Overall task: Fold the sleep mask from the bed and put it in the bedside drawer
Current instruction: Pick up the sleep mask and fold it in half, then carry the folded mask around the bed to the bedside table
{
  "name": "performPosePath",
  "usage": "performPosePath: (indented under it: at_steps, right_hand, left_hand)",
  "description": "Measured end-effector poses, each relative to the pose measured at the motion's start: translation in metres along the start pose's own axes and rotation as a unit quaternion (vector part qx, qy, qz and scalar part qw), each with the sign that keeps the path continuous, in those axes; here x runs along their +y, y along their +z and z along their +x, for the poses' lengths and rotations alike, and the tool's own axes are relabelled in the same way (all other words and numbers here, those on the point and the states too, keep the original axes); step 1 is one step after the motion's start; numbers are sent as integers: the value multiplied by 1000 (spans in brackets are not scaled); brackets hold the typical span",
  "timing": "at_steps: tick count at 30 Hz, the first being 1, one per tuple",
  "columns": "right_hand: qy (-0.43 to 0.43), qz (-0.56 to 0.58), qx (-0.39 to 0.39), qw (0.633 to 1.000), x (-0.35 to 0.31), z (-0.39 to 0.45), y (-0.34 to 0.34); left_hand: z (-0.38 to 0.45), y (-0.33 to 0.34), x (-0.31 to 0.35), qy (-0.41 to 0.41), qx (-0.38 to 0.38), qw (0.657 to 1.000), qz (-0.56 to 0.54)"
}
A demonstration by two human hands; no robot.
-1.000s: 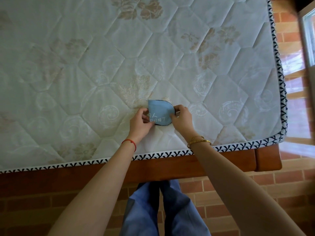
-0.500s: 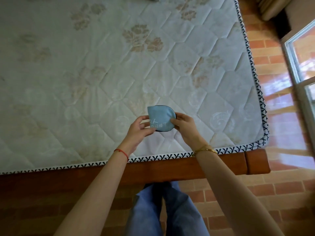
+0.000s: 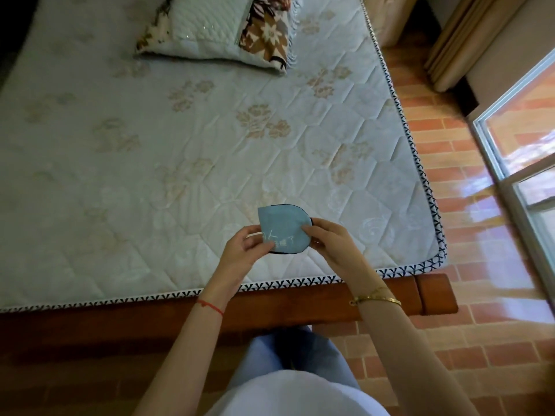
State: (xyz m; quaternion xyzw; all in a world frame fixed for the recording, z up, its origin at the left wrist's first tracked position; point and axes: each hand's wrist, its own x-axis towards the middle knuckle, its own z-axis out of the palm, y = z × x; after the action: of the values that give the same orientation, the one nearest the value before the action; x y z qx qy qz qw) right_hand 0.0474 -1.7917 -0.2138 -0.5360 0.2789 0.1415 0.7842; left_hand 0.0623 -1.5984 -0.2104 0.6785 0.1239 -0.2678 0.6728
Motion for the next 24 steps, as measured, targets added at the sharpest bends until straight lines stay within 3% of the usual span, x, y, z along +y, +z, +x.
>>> performPosePath:
  at_steps: [24]
  right_hand:
    - [-53,7,15,998,-8,-119,-1]
  left_hand:
    - [-105,12,25,46,-17,998,39]
